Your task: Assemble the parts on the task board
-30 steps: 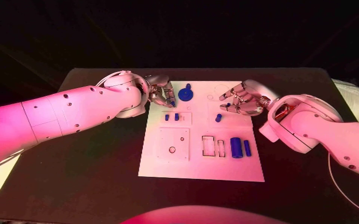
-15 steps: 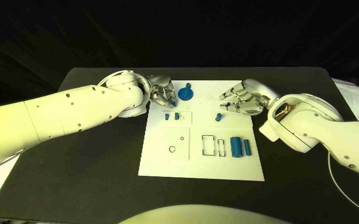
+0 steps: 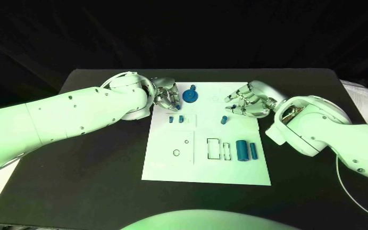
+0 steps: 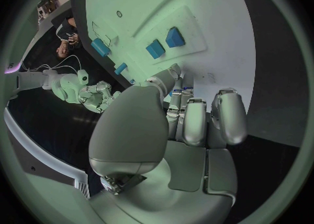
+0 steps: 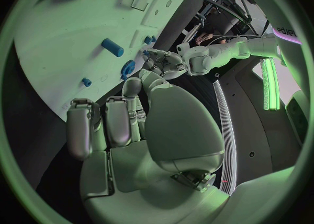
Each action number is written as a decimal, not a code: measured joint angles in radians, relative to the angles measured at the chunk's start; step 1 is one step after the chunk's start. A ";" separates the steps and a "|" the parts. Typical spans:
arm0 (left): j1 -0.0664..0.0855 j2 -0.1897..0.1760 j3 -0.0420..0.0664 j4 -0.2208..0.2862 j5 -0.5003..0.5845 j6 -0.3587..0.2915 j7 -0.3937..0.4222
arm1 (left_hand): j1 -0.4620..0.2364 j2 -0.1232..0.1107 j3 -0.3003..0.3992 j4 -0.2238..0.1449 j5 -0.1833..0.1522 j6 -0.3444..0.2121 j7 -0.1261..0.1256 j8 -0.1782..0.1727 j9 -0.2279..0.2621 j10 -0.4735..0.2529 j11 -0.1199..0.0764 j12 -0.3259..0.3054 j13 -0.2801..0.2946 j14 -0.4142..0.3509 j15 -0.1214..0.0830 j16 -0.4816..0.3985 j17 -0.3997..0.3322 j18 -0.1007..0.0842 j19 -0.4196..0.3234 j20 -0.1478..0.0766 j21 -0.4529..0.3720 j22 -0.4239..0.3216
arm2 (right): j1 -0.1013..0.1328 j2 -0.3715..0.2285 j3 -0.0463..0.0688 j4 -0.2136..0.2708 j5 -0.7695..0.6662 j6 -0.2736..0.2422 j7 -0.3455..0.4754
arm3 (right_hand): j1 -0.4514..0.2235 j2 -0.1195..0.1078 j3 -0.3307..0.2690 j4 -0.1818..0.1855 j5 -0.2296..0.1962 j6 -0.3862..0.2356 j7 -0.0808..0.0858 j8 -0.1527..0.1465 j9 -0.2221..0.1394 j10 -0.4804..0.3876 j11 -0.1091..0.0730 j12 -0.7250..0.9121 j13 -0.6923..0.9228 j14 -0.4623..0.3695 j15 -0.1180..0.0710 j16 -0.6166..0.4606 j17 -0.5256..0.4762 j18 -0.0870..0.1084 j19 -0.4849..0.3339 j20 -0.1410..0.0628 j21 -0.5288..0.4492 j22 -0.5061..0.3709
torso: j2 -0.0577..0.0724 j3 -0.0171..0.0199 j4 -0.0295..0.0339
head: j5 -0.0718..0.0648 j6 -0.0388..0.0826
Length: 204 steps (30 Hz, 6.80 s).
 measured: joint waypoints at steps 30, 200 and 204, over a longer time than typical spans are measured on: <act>-0.001 0.016 -0.001 -0.023 -0.004 0.015 -0.005 | -0.015 -0.015 0.000 0.000 -0.004 -0.024 0.016 -0.034 -0.007 0.004 0.004 -0.021 0.002 0.000 0.000 0.000 -0.005 0.001 0.000 0.000 0.000 0.000 | -0.001 -0.003 0.000 0.006 0.000 0.000 0.000 | 0.000 0.000 0.000 0.000 0.000 0.000 0.000 0.000 0.000 0.000 0.000 0.000 0.000 0.000 0.000 0.000 0.000 0.000 0.000 0.000 0.000 0.000 | 0.000 0.0001 0.0004 | 0.003 -0.004; -0.001 -0.166 -0.033 0.211 1.414 -0.318 0.615 | -0.055 0.047 -0.056 -0.047 -0.004 -0.080 0.031 0.017 -0.013 -0.080 0.020 0.159 0.133 -0.196 0.014 -0.262 -0.450 0.079 -0.227 0.023 -0.584 -0.347 | -0.160 0.232 -0.028 0.061 -0.595 0.016 -0.097 | 0.073 -0.011 0.241 -0.087 -0.180 0.180 -0.026 0.005 0.046 -0.046 0.004 -0.668 -0.878 -0.002 0.002 -0.209 -0.234 0.032 -0.021 0.000 -0.057 -0.062 | 0.000 -0.0041 0.0077 | 0.091 -0.037; -0.001 -0.166 -0.033 0.212 1.414 -0.318 0.615 | -0.055 0.047 -0.056 -0.047 -0.004 -0.084 0.034 0.021 -0.013 -0.080 0.020 0.159 0.133 -0.196 0.014 -0.262 -0.450 0.079 -0.227 0.023 -0.584 -0.348 | -0.164 0.244 -0.029 0.037 -0.596 0.017 -0.088 | 0.073 -0.011 0.241 -0.087 -0.180 0.180 -0.026 0.003 0.046 -0.046 0.004 -0.668 -0.878 -0.002 0.002 -0.209 -0.234 0.032 -0.021 0.000 -0.057 -0.063 | 0.000 -0.0041 0.0068 | 0.095 -0.040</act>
